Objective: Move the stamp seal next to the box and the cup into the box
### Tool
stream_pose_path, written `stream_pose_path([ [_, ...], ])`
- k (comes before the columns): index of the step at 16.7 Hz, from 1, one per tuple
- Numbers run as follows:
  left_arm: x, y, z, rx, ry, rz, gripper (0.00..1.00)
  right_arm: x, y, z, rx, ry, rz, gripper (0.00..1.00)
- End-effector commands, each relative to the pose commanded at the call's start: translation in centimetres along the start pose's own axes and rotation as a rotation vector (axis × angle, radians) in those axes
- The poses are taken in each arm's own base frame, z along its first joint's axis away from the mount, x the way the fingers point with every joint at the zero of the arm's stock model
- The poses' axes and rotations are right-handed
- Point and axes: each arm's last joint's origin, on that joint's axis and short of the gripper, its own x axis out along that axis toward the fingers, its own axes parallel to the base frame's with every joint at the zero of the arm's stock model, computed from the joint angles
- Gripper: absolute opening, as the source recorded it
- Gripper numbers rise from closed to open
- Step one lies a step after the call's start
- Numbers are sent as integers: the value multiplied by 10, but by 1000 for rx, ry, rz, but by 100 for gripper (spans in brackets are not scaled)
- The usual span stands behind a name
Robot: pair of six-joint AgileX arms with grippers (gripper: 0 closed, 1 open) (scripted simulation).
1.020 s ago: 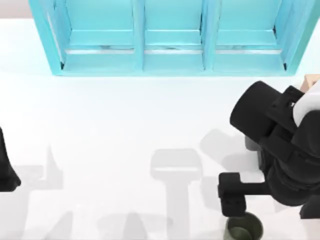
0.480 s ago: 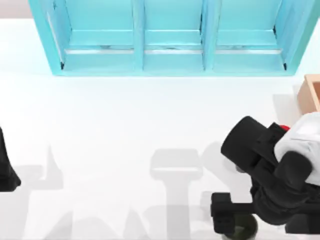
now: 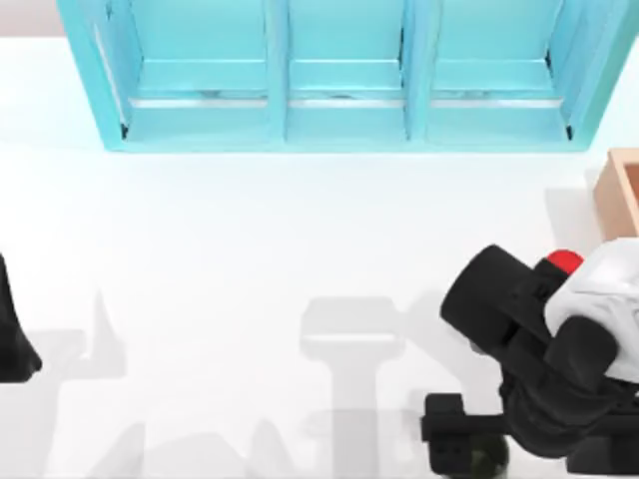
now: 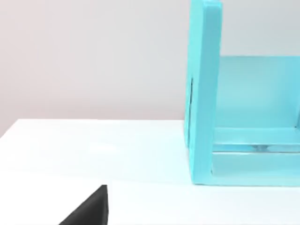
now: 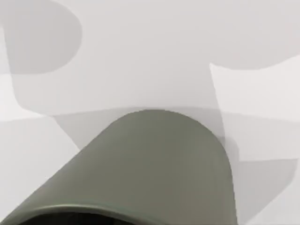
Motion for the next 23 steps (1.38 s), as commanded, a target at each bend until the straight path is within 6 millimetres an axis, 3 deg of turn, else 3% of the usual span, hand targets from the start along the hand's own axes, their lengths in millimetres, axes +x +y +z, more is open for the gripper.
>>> stream_pose_path([
  [11,0,0,0,0,0,0,100,0,0,0,0,0,0,2],
  [21,0,0,0,0,0,0,100,-1,-1,0,1,-2,1,0],
  [23,0,0,0,0,0,0,100,-10,-8,5,0,-6,5,0],
])
